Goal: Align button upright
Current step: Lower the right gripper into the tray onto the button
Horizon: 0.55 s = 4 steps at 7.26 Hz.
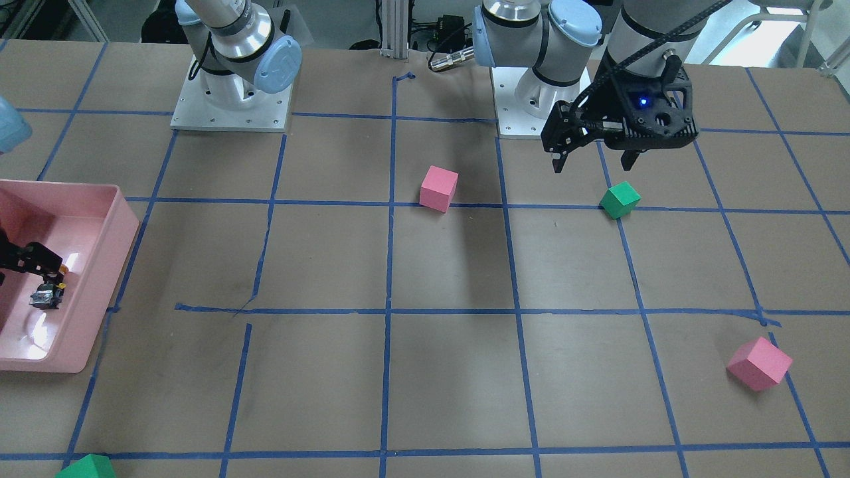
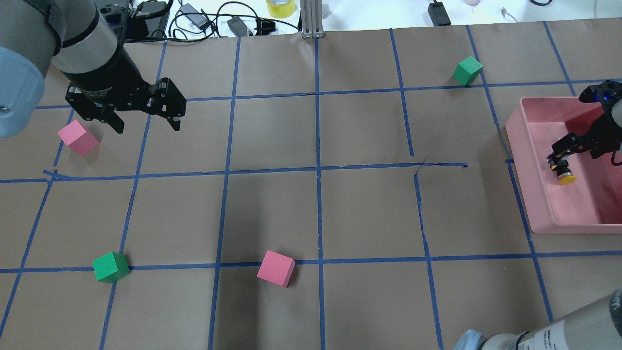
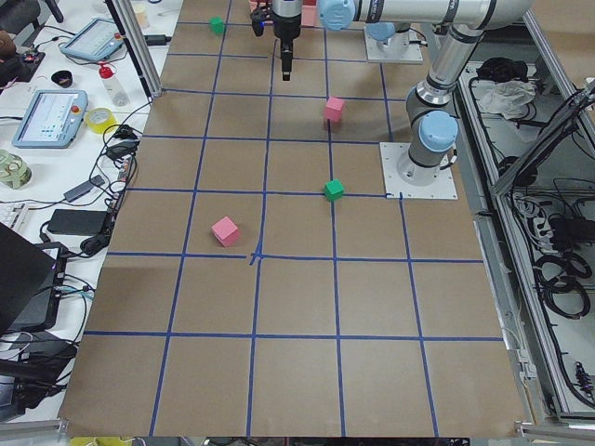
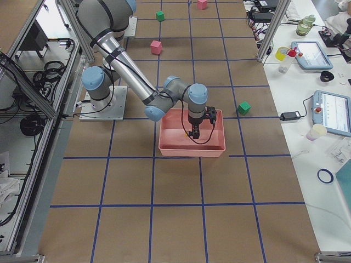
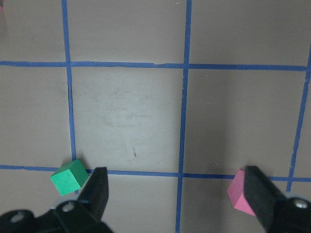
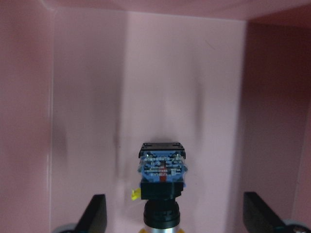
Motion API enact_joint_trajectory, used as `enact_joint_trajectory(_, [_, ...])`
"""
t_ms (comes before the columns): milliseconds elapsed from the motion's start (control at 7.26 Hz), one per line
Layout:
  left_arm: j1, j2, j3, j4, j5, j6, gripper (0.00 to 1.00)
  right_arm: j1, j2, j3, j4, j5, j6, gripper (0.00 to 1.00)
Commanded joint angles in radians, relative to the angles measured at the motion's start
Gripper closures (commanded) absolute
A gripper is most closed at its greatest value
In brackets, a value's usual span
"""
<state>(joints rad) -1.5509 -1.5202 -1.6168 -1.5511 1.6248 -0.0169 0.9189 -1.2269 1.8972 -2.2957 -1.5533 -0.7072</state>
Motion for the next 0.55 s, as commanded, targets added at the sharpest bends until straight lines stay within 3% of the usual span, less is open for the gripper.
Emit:
enact_joint_trajectory(0, [0.0,0.0,0.0,0.002,-0.002,0.0,0.0,0.0,0.013,-0.006,-0.019,0.002,-0.066,0.0])
enact_joint_trajectory(413, [0.0,0.0,0.0,0.003,-0.002,0.0,0.0,0.0,0.024,0.0,-0.025,0.002,-0.075,0.04])
